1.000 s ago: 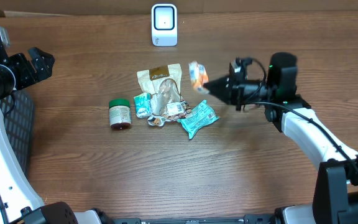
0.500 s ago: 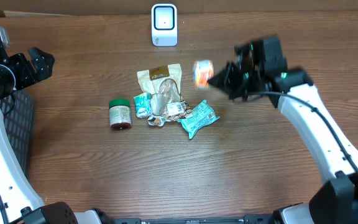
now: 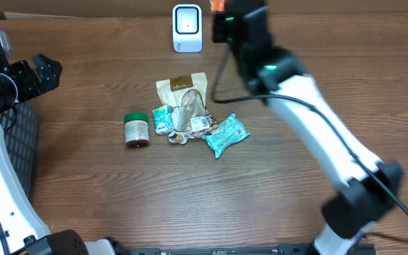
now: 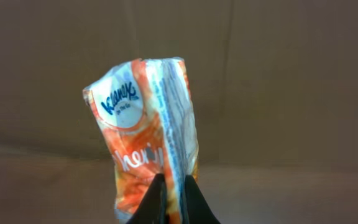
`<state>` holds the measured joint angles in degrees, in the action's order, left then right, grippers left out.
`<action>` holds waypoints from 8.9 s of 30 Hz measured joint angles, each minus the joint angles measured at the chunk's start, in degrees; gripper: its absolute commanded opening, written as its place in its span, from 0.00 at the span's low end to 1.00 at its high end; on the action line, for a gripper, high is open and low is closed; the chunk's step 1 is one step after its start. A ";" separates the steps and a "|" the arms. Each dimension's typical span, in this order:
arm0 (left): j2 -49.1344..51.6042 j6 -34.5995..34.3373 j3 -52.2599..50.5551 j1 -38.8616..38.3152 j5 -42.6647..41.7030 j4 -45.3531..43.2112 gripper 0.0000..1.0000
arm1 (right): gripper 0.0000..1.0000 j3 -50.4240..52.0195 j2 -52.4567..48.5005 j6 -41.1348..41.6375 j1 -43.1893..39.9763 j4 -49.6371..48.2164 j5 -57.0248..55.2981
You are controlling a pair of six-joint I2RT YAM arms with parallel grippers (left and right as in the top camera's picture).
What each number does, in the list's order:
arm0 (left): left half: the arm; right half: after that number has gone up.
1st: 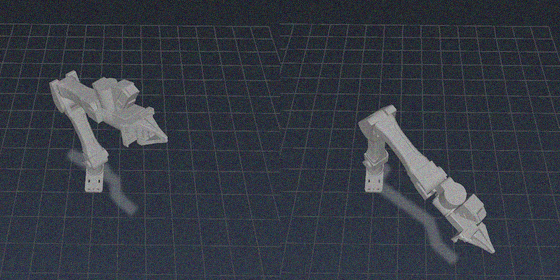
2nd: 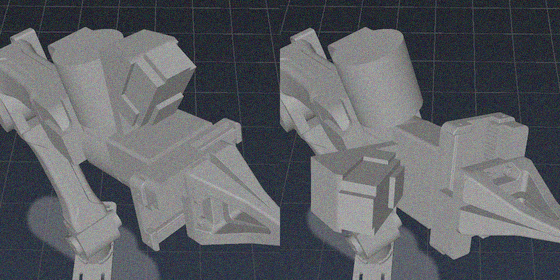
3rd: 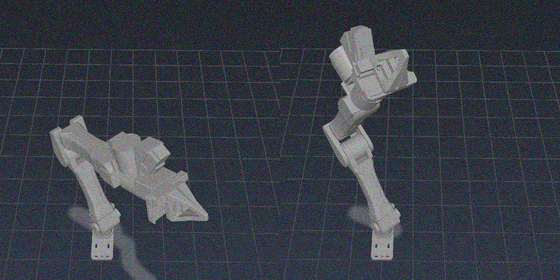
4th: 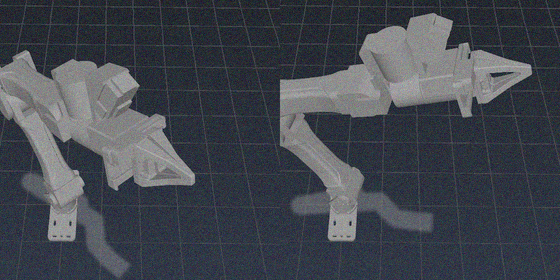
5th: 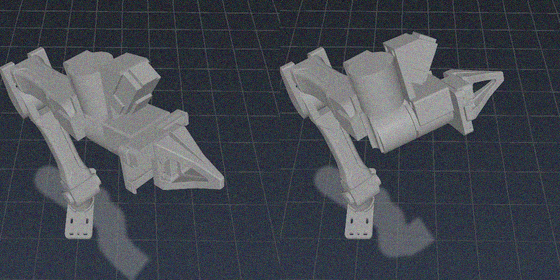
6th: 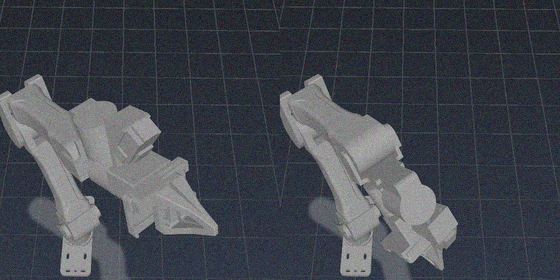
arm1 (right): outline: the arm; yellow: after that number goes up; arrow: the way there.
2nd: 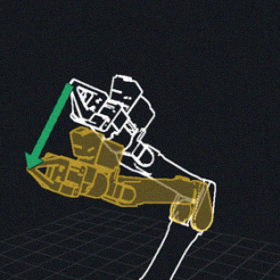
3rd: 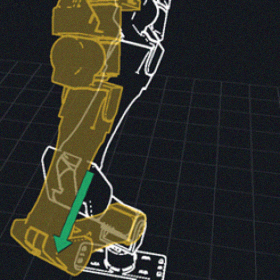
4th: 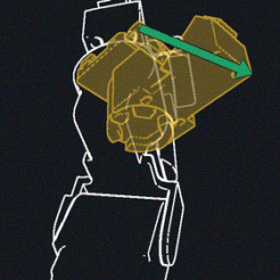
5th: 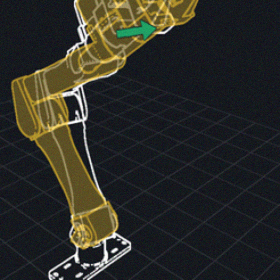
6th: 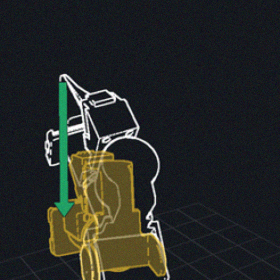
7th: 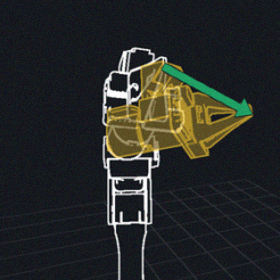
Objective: Scan the item barcode
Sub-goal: 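Hold the orange pack in front of the white scanner with the right gripper, then move the orange pack right and drop it on the table, then reach the right gripper back toward the pile of items, then grasp the mint-green wipes pack at the pile with the right gripper, then lift the mint-green wipes pack and carry it toward the scanner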
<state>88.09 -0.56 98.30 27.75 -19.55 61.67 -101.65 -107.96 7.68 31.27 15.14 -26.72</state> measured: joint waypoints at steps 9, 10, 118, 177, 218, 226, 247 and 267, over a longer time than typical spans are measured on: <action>0.00 0.00 0.00 0.00 0.00 0.00 0.99 | 0.04 0.09 -18.99 -27.23 4.92 -31.19 -16.02; 0.00 0.00 0.00 0.00 0.00 0.00 1.00 | 0.04 0.09 -20.65 -29.79 4.92 -32.89 -15.91; 0.00 -0.59 0.00 0.00 -0.02 0.02 1.00 | 0.62 17.27 5.57 12.37 -38.77 45.31 45.86; 0.00 -0.59 0.00 0.00 0.00 0.02 1.00 | 0.04 37.68 3.91 25.03 6.01 16.22 46.75; -0.02 -0.59 0.00 0.00 -0.02 0.02 1.00 | 0.52 32.44 1.42 17.57 -24.39 25.55 56.85; 0.00 -0.59 0.00 0.00 -0.02 0.02 1.00 | 0.70 34.14 1.40 27.19 -19.71 27.30 58.80; -0.02 -0.59 0.00 0.00 0.00 0.00 1.00 | 0.36 41.72 1.40 44.37 -10.60 8.90 42.05; -0.02 -0.61 0.00 0.00 0.00 0.02 1.00 | 0.04 40.92 3.87 18.82 -17.86 10.97 57.96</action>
<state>88.07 -1.17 98.30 27.75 -19.55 61.69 -60.73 -104.09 26.50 13.41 26.11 31.24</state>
